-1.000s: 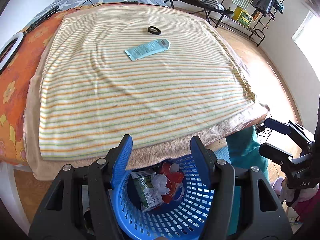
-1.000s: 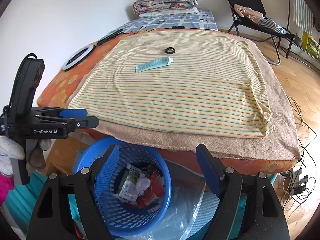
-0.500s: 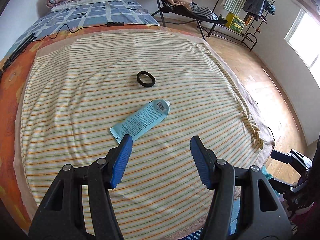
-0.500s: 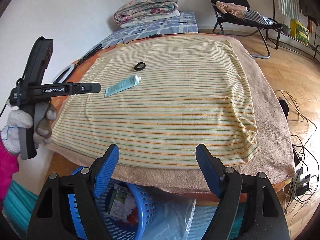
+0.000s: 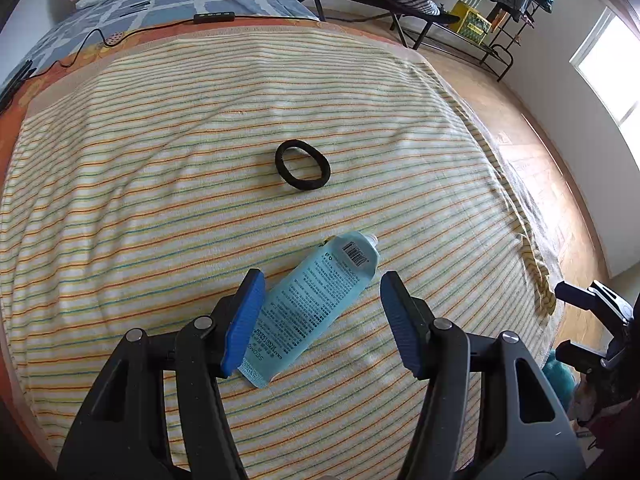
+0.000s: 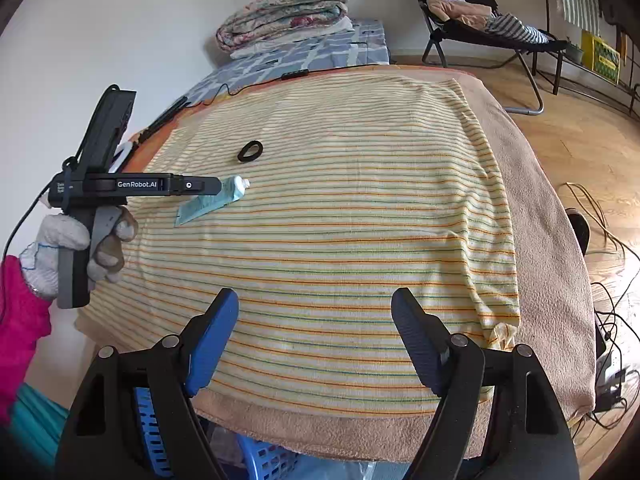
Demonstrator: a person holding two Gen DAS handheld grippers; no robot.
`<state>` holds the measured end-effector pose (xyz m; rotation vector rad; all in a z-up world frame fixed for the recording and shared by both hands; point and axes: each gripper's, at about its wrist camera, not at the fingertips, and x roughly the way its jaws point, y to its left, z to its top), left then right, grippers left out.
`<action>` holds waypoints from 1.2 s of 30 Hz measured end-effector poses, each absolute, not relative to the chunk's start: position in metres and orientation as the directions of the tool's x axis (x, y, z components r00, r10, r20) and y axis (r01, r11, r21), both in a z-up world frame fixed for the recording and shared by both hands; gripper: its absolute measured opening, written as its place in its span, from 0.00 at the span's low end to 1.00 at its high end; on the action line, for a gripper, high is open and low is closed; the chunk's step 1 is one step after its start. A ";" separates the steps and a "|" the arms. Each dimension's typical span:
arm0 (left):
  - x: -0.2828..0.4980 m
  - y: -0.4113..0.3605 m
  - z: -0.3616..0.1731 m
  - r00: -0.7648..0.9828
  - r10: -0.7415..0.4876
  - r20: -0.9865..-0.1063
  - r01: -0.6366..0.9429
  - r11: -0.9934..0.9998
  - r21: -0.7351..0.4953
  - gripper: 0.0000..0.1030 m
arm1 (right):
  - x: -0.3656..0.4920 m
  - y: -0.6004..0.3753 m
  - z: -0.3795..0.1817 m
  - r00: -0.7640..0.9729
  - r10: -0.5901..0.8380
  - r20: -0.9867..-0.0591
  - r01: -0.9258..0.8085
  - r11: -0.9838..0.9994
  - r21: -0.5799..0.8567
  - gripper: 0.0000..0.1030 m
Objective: Collect trash
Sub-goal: 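Grasp the light-blue tube with the left tool while the right tool grasps the black hair tie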
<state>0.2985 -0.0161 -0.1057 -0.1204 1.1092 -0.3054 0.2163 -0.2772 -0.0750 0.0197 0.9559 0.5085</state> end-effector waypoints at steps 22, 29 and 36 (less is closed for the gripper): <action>0.290 -0.003 -0.115 0.493 -0.124 -0.861 0.121 0.990 -0.073 0.07 | 0.293 -0.217 -0.064 0.489 0.463 -0.740 -0.463 0.856 0.229 0.76; 0.276 0.022 -0.113 0.513 -0.118 -0.850 0.068 0.993 -0.096 0.07 | 0.325 -0.165 -0.077 0.454 0.498 -0.739 -0.531 0.817 0.224 0.76; 0.270 0.037 -0.114 0.518 -0.121 -0.847 0.031 0.992 -0.123 0.07 | 0.346 -0.118 -0.099 0.426 0.479 -0.767 -0.579 0.796 0.176 0.72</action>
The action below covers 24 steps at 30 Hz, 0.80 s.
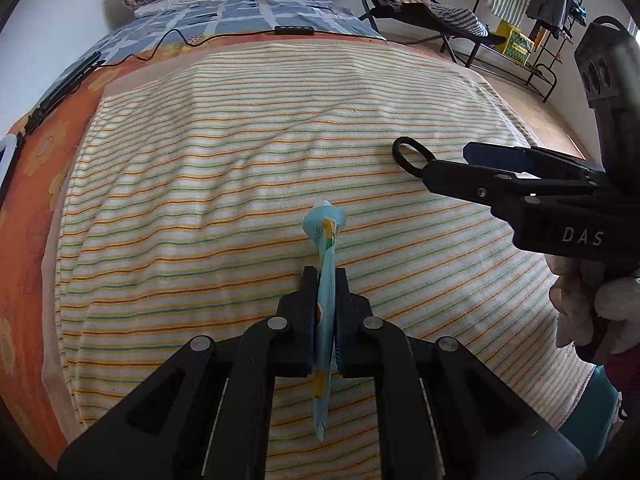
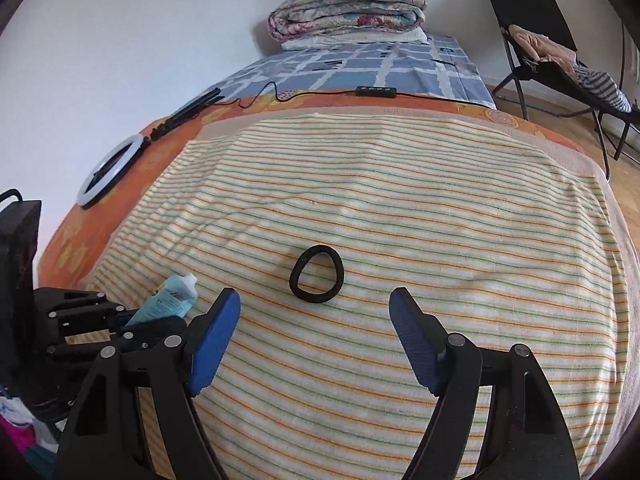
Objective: Collect trash
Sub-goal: 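Grasp the light-blue tube with the left tool while the right tool grasps the black hair tie, then carry tube and hair tie to the blue basket and open both tools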
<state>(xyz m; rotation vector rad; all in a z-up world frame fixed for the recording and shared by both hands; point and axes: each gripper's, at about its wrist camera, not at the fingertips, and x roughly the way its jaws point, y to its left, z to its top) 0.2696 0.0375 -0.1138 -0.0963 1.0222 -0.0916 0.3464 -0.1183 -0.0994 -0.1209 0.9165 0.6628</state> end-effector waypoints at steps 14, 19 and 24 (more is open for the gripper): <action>0.264 0.042 -0.112 0.530 -0.122 -0.839 0.008 0.990 -0.139 0.06 | 0.364 -0.095 -0.112 0.428 0.383 -0.819 -0.554 0.827 0.098 0.08; 0.258 0.043 -0.107 0.533 -0.117 -0.838 -0.005 0.990 -0.141 0.06 | 0.357 -0.101 -0.104 0.444 0.396 -0.804 -0.549 0.829 0.105 0.06; 0.247 0.045 -0.095 0.544 -0.117 -0.831 -0.017 0.989 -0.150 0.06 | 0.338 -0.109 -0.085 0.460 0.427 -0.778 -0.563 0.818 0.116 0.06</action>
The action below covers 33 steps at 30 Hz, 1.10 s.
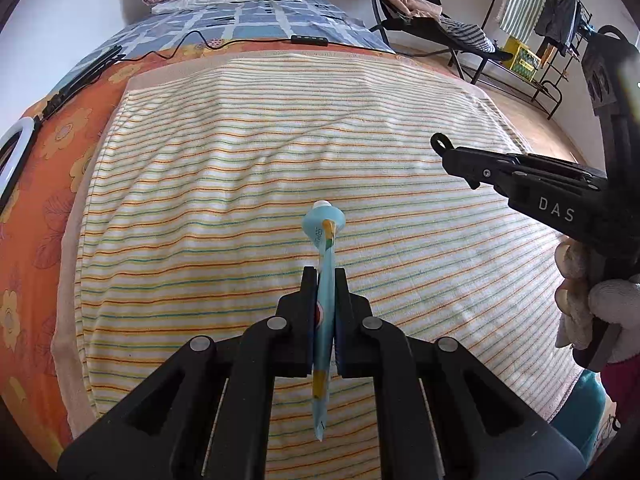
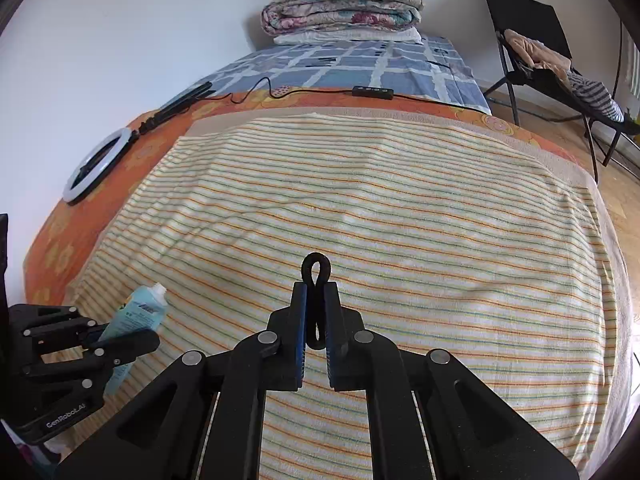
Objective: Collect trash
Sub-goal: 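Carry tube and hair tie to the blue basket and open both tools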
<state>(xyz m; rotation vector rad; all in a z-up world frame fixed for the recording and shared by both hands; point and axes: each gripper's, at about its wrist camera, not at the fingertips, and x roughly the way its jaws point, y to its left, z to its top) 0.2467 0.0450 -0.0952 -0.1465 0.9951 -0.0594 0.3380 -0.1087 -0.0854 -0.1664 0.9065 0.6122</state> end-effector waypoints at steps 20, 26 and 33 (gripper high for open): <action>0.157 0.023 -0.048 0.580 -0.132 -0.804 -0.006 0.986 -0.167 0.06 | 0.215 -0.147 -0.040 0.468 0.484 -0.739 -0.634 0.766 0.101 0.06; 0.116 0.009 -0.045 0.573 -0.148 -0.806 0.012 0.985 -0.172 0.06 | 0.174 -0.161 -0.037 0.463 0.489 -0.739 -0.639 0.763 0.104 0.06; 0.070 -0.004 -0.046 0.566 -0.150 -0.811 0.026 0.986 -0.164 0.06 | 0.129 -0.175 -0.040 0.449 0.485 -0.751 -0.644 0.758 0.104 0.06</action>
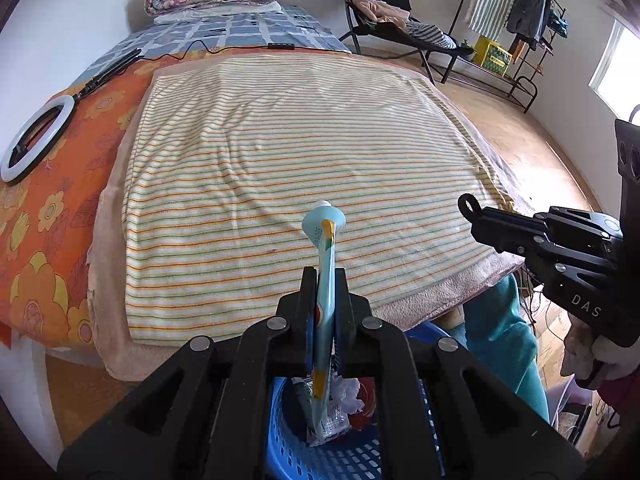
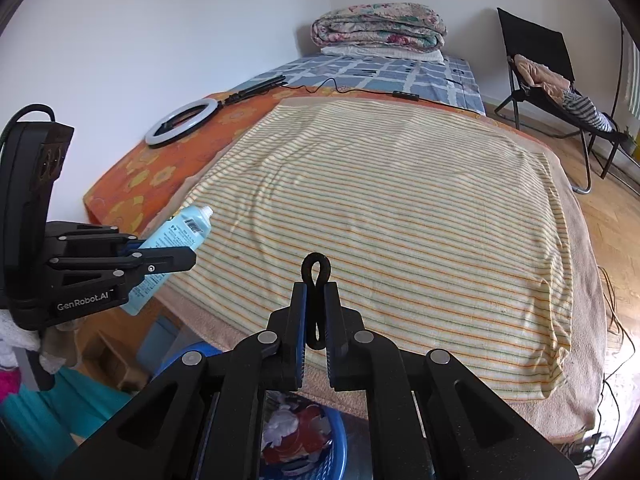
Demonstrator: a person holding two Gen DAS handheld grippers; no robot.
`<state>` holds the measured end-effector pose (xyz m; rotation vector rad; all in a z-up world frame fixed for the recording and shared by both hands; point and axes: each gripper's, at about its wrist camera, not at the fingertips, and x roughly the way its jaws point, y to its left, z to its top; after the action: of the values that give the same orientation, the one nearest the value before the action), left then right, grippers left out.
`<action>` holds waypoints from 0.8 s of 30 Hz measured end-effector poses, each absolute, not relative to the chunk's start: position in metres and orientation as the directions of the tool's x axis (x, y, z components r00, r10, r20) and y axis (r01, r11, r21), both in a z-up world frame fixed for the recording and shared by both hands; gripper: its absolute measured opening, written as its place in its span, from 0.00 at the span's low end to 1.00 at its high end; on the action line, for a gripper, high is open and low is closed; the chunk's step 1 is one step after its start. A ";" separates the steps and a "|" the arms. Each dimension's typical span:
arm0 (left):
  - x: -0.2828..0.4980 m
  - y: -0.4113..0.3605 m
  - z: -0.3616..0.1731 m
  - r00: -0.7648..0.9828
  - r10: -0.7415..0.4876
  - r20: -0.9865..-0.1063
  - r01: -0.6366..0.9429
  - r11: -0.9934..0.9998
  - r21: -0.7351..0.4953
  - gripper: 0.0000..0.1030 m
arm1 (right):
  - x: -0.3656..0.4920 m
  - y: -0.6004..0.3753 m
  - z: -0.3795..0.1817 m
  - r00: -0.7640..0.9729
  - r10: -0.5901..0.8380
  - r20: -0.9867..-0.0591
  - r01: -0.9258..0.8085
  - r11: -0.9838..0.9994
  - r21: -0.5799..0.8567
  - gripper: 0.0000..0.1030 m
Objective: Collect trash
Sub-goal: 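Carry tube and hair tie to the blue basket and open both tools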
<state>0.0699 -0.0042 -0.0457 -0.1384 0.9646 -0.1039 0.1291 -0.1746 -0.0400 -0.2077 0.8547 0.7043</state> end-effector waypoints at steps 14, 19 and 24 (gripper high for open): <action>0.009 -0.028 -0.098 0.466 -0.191 -0.864 0.035 0.980 -0.197 0.06 | 0.067 -0.198 -0.076 0.372 0.472 -0.799 -0.637 0.756 0.150 0.06; 0.001 -0.035 -0.116 0.431 -0.188 -0.882 0.038 0.981 -0.190 0.06 | 0.054 -0.207 -0.096 0.335 0.459 -0.823 -0.620 0.765 0.175 0.06; -0.004 -0.039 -0.132 0.397 -0.194 -0.897 0.037 0.980 -0.196 0.06 | 0.044 -0.210 -0.111 0.306 0.448 -0.840 -0.616 0.766 0.185 0.06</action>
<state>-0.0044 -0.0394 -0.1325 -0.1534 1.1544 -0.1471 0.0440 -0.2101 -0.1108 -0.1840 1.0440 0.7094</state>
